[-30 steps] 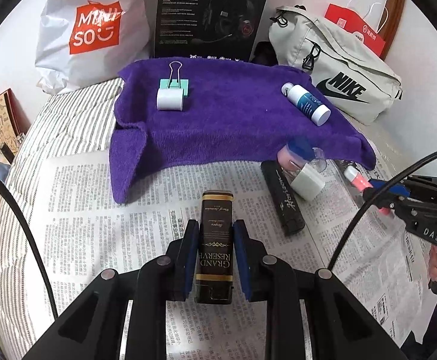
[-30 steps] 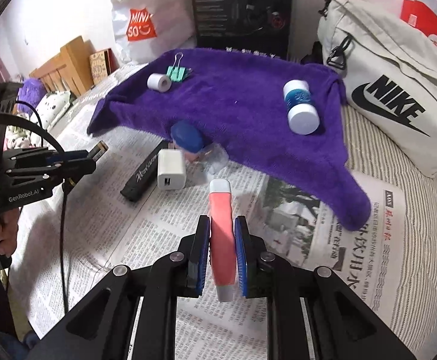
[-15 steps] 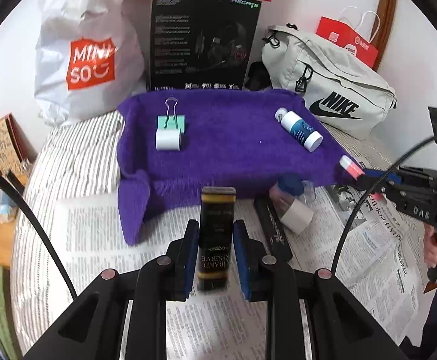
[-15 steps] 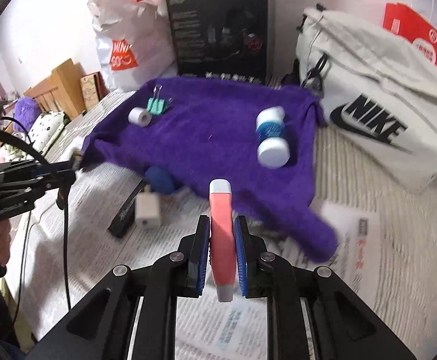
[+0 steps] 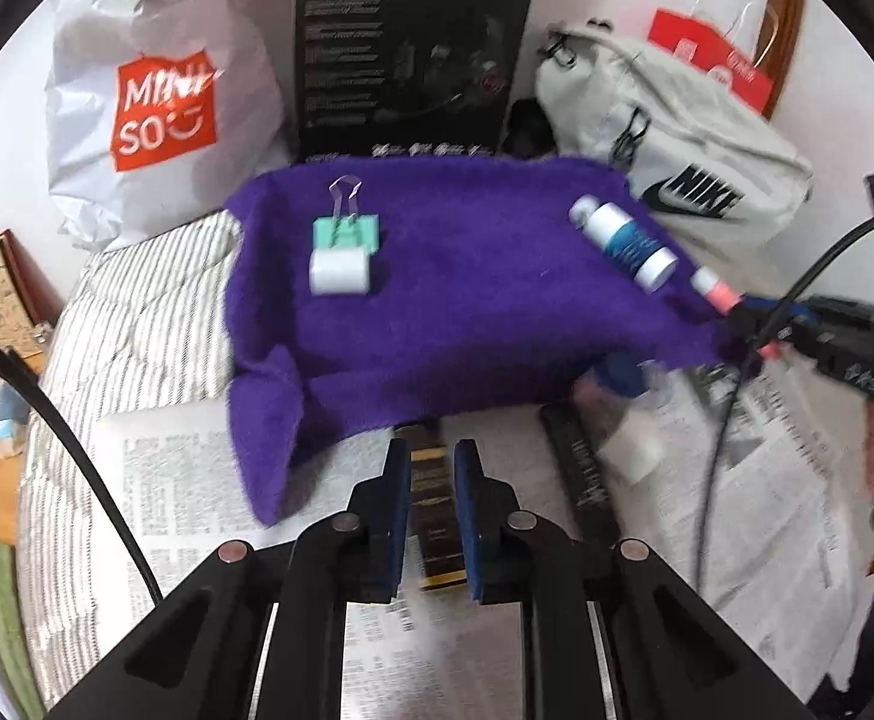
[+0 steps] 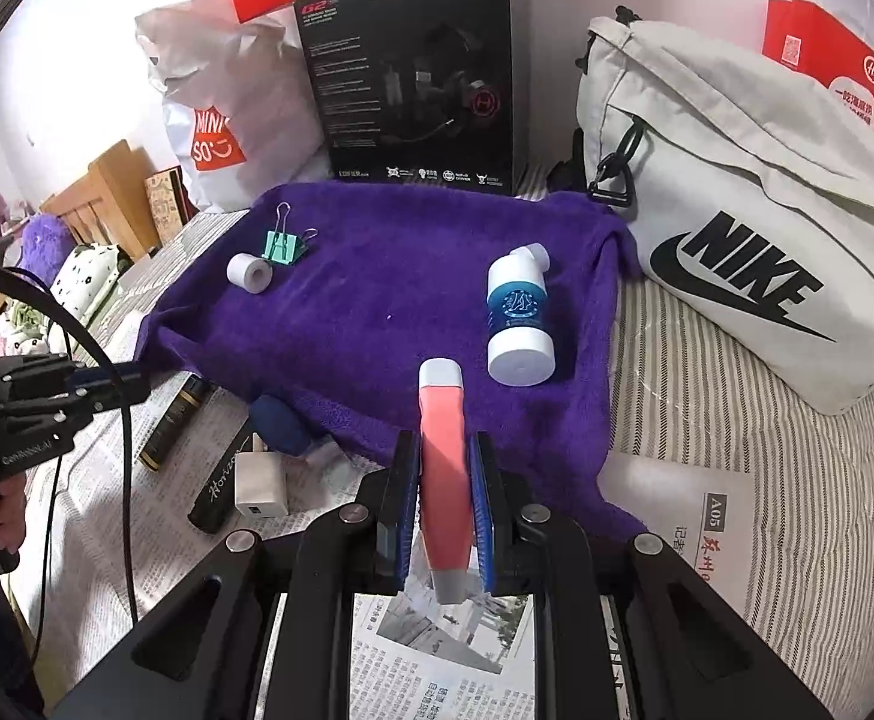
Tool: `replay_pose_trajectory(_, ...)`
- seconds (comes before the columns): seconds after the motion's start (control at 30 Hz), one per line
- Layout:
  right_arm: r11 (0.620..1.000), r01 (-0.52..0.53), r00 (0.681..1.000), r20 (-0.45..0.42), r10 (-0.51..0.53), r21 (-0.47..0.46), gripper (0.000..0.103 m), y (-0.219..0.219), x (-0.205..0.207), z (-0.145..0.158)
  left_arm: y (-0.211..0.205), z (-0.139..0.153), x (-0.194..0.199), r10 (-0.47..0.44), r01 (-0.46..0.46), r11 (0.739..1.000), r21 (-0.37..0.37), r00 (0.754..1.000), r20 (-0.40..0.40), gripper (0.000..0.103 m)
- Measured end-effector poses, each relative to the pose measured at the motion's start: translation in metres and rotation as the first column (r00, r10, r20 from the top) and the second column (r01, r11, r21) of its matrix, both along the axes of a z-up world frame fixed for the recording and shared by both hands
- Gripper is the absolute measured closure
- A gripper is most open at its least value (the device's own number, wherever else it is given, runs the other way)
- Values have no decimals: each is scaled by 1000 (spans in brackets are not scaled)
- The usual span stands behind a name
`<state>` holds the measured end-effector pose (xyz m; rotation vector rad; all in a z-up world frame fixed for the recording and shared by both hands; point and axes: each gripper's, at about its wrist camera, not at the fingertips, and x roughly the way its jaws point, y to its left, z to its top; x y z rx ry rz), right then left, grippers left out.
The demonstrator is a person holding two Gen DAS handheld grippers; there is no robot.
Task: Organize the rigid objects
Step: 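Lift the tube with the left gripper while the right carries the pink marker toward the towel, then set the tube beside the tape roll with the left while the right lays the marker by the bottle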
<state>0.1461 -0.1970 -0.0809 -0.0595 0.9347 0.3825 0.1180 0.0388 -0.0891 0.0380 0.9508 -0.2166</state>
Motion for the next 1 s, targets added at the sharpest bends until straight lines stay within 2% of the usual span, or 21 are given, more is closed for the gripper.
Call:
replay_pose_trajectory(0.07,1000,-1,1000,1,1,1,86,0,-1,0,4,-4,-2,-4,4,1000,-14,1000,-5,88)
replay_pose_trajectory(0.13,1000,-3,1000,1,3,4,86,1,-3,-1,4,-8,-2,-11,10,999,-47,1000,-22,83)
replay_pose_trajectory(0.17,1000,-4,1000,-1,4,6,86,2,-3,-2,1,-12,-1,-13,12,999,-38,999,-32,79)
replay_pose_trajectory(0.27,1000,-10,1000,-9,10,9,86,3,-4,-5,-11,-27,3,-14,15,1000,10,998,-64,77)
replay_pose_trajectory(0.33,1000,-15,1000,-16,15,6,86,4,-5,-7,-18,-34,5,-4,8,998,56,998,-67,70)
replay_pose_trajectory(0.4,1000,-14,1000,-18,14,2,86,4,-6,-8,-22,-36,5,-1,5,996,85,999,-53,68)
replay_pose_trajectory(0.47,1000,-11,1000,-19,11,4,86,2,-7,-9,-23,-37,5,3,2,996,85,998,-55,70)
replay_pose_trajectory(0.57,1000,-9,1000,-23,9,9,86,1,-7,-10,-20,-35,7,-4,8,997,76,998,-58,80)
replay_pose_trajectory(1.0,1000,-1,1000,-10,1,25,86,-5,-11,-5,-6,-26,3,-1,1,1000,-7,997,-74,80)
